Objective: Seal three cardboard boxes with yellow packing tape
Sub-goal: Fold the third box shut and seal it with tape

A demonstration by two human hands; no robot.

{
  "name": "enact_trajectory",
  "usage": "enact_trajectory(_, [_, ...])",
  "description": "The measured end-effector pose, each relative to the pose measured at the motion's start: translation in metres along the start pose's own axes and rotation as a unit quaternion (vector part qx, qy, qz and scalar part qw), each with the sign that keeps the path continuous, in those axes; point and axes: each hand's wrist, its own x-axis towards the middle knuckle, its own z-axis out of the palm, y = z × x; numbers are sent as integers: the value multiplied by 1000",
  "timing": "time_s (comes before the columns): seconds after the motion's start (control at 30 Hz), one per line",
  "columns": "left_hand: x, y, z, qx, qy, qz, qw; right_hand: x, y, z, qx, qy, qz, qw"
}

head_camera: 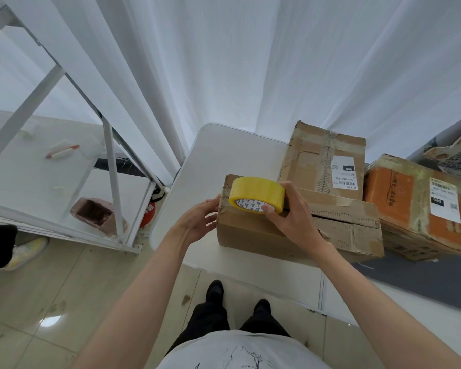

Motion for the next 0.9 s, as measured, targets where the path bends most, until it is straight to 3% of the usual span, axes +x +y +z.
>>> enact_trajectory(0.33, [1,9,31,127,76,207,967,0,-4,-3,10,-8,7,1000])
enact_trajectory(0.53, [7,17,56,235,53,249,938,-2,-3,-2,11,-2,2,1000])
enact_trajectory(0.9, [15,18,55,288,104,262,915,1,-11,-10,18,46,7,999])
